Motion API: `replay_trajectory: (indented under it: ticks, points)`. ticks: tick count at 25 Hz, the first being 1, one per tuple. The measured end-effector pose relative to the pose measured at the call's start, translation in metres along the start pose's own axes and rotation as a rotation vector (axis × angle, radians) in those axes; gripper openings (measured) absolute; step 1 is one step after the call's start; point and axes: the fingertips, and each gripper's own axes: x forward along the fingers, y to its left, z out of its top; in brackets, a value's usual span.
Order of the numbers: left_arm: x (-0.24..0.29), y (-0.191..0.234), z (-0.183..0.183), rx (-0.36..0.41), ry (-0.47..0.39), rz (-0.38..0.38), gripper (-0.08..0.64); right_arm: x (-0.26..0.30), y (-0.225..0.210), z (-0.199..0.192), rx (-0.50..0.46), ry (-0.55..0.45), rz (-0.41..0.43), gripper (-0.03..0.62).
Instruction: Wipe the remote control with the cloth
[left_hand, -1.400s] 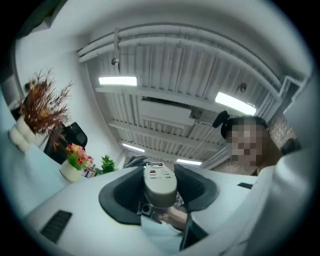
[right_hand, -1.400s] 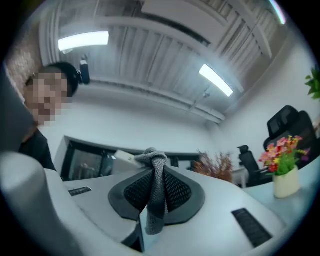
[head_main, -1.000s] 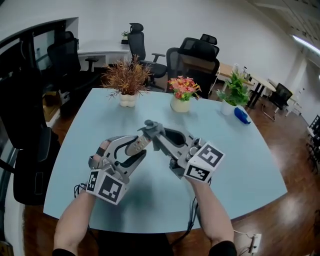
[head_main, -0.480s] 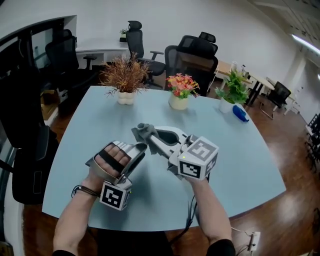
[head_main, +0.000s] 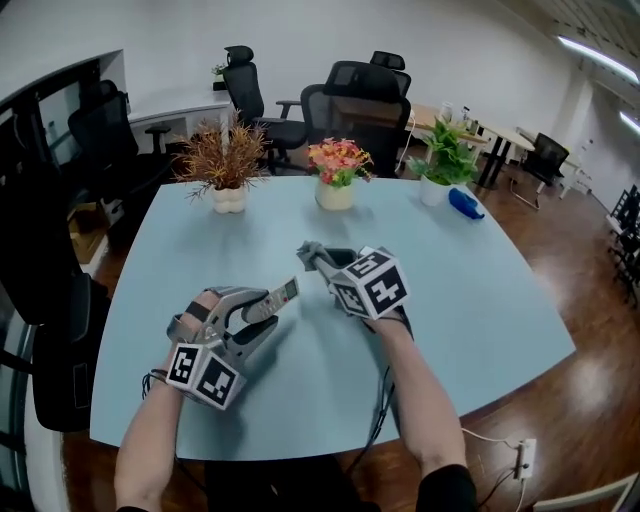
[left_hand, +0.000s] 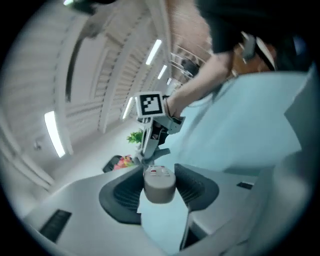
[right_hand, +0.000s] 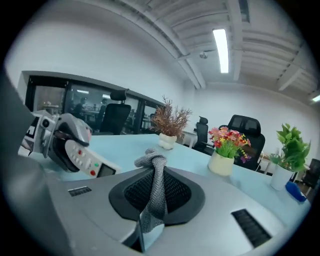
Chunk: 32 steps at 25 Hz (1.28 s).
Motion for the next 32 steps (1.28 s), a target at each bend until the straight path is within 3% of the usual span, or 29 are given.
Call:
replay_trajectory:
  ticks: [2,5,7,10,12,15,20,24,27,29,32]
  points:
    - [0.004,-0.009,-0.015,-0.214,-0.031,-0.155,0.189,0.0,0.01,0.004,-0.025,-0.01,0.023,0.026]
    - [0.009,-0.018,-0.018,-0.396,-0.072,-0.331,0.19,0.012,0.037,-0.001,-0.163,0.027,0.07,0.026]
    - [0.012,-0.023,-0.019,-0.452,-0.069,-0.4,0.192,0.023,0.054,-0.014,-0.277,0.088,0.086,0.026]
    - [0.018,-0.033,-0.027,-0.416,0.027,-0.451,0.197,0.035,0.071,-0.033,-0.379,0.164,0.115,0.026]
    - [0.021,-0.036,-0.036,-0.335,0.117,-0.427,0.207,0.038,0.077,-0.038,-0.387,0.183,0.135,0.026]
    - [0.027,-0.03,-0.05,-0.238,0.205,-0.319,0.219,0.038,0.077,-0.043,-0.362,0.206,0.151,0.026]
    - [0.023,-0.001,-0.097,-0.162,0.371,-0.121,0.221,0.037,0.086,-0.045,-0.361,0.245,0.187,0.026]
    - [0.018,0.012,-0.118,-0.22,0.428,-0.052,0.219,0.034,0.112,-0.045,-0.298,0.247,0.313,0.026]
    - [0.012,0.02,-0.124,-0.285,0.448,-0.032,0.212,0.033,0.108,-0.039,-0.239,0.232,0.309,0.026]
    - [0.004,0.015,-0.121,-0.359,0.472,-0.085,0.19,0.028,0.1,-0.039,-0.225,0.245,0.293,0.026]
    - [0.001,-0.001,-0.108,-0.45,0.48,-0.185,0.181,0.016,0.107,-0.048,-0.288,0.303,0.328,0.026]
